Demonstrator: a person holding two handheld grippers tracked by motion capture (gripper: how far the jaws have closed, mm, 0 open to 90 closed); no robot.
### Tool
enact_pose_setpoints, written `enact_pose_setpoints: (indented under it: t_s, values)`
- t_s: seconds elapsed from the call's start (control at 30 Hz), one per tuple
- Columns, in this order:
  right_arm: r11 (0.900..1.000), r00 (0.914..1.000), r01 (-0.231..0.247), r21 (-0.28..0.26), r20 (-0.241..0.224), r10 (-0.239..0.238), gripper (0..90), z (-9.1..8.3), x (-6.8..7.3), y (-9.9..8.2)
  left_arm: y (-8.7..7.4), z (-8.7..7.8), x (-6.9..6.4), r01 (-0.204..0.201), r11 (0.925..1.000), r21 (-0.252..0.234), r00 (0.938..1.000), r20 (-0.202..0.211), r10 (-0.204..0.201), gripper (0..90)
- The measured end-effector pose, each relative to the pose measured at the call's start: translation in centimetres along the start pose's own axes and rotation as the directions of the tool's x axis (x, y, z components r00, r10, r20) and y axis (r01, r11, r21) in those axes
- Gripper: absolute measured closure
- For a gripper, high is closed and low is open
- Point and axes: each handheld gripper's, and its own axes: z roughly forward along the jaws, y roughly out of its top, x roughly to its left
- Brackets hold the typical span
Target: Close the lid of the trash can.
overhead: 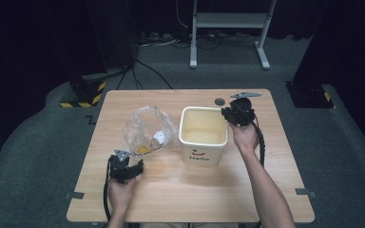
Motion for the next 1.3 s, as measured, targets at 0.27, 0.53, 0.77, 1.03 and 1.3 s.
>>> enact_pose_setpoints:
  t_s: [0.27, 0.53, 0.77, 1.03, 1.3]
  values:
    - [1.0, 1.0, 0.006, 0.001, 0.005, -0.006, 77.8, 0.2, 0.04, -0.12, 0.0, 0.0, 0.0, 0.0, 1.0, 0.0, 1.0, 0.0, 0.0, 28.0]
    - [0.9999, 1.0, 0.007, 0.007, -0.003, -0.007, 76.2, 0.34, -0.08, -0.29, 0.0, 0.0, 0.0, 0.0, 1.0, 0.0, 1.0, 0.0, 0.0, 27.9]
    - [0.9998, 0.9998, 0.019, 0.006, -0.011, -0.019, 69.7, 0.52, -0.04, -0.33, 0.0, 0.0, 0.0, 0.0, 1.0, 0.0, 1.0, 0.001, 0.0, 28.0]
    - [0.9994, 0.9993, 0.035, 0.009, -0.015, -0.034, 62.3, 0.77, 0.14, -0.35, 0.0, 0.0, 0.0, 0.0, 1.0, 0.0, 1.0, 0.001, 0.0, 27.9]
    - [0.9991, 0.9984, 0.041, -0.003, -0.038, -0.041, 50.1, 0.92, 0.12, -0.41, 0.0, 0.0, 0.0, -0.001, 1.0, 0.0, 1.0, 0.001, 0.001, 27.8]
